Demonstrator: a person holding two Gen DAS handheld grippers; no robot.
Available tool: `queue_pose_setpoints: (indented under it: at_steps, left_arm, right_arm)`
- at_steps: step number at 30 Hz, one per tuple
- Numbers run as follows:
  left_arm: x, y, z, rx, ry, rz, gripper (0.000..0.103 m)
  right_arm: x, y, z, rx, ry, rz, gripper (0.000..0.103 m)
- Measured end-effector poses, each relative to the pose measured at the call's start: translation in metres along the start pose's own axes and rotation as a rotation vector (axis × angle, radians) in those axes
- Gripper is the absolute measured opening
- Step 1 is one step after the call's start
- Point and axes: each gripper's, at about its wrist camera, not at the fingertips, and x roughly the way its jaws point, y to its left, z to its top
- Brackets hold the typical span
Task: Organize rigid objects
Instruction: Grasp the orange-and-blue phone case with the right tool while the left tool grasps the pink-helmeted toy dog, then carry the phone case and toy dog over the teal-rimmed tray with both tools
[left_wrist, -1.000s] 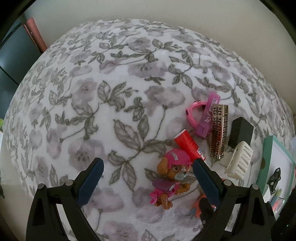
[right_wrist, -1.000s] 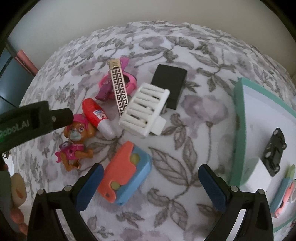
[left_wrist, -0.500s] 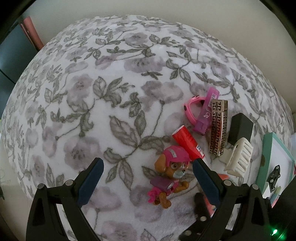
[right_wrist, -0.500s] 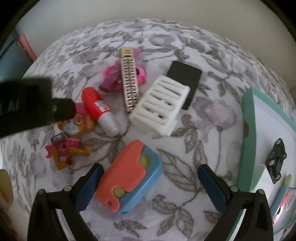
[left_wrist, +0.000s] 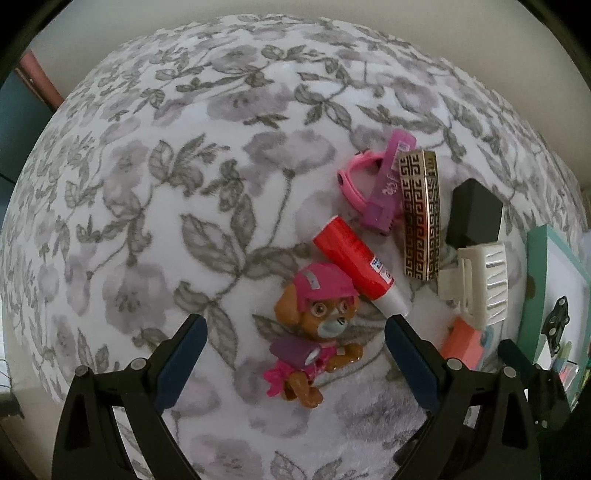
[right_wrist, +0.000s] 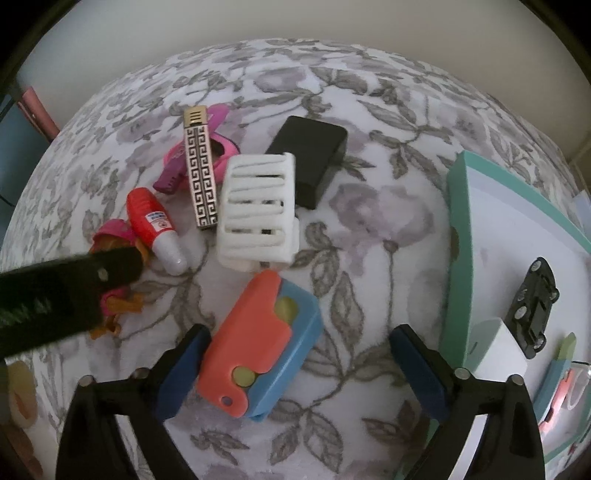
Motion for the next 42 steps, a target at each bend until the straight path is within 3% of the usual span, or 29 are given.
queue_pose_setpoints:
  at_steps: [5, 9, 11, 14, 17, 29, 35, 42]
  left_arm:
    - [0.009, -0.004, -0.003, 0.001, 0.020, 0.007, 0.096]
    - [0.019, -0.004, -0.005, -0.005, 0.050, -0.014, 0.073]
    - [0.021, -0.007, -0.009, 0.003, 0.049, -0.006, 0.070]
    - [0.020, -0.013, -0.011, 0.027, 0.037, -0.008, 0.058]
    - [0.019, -0.019, -0.012, 0.047, 0.033, -0.003, 0.057]
    - [-0.008, -0.024, -0.003, 0.001, -0.042, -0.065, 0.057]
    - [-0.032, -0.026, 0.001, 0.008, -0.098, -0.077, 0.057]
    - [-0.076, -0.020, 0.002, 0.030, -0.216, -0.084, 0.057]
  right_arm:
    - [-0.004, -0.005, 0.002, -0.007, 0.000, -0.024, 0.079]
    - [-0.010, -0.010, 0.002, 0.003, 0.002, -0.023, 0.069]
    - [-0.013, -0.009, -0.002, 0.009, 0.001, -0.028, 0.062]
    - [-0.020, -0.017, -0.007, 0.016, 0.001, -0.026, 0.053]
    - [-0.025, -0.025, -0.010, 0.017, 0.003, -0.023, 0.046]
    - [-0.041, -0.042, -0.026, 0.044, 0.019, 0.007, 0.045]
    - [-0.060, -0.052, -0.025, 0.059, -0.011, 0.031, 0.045]
    - [-0.088, -0.055, -0.011, 0.110, -0.087, 0.042, 0.045]
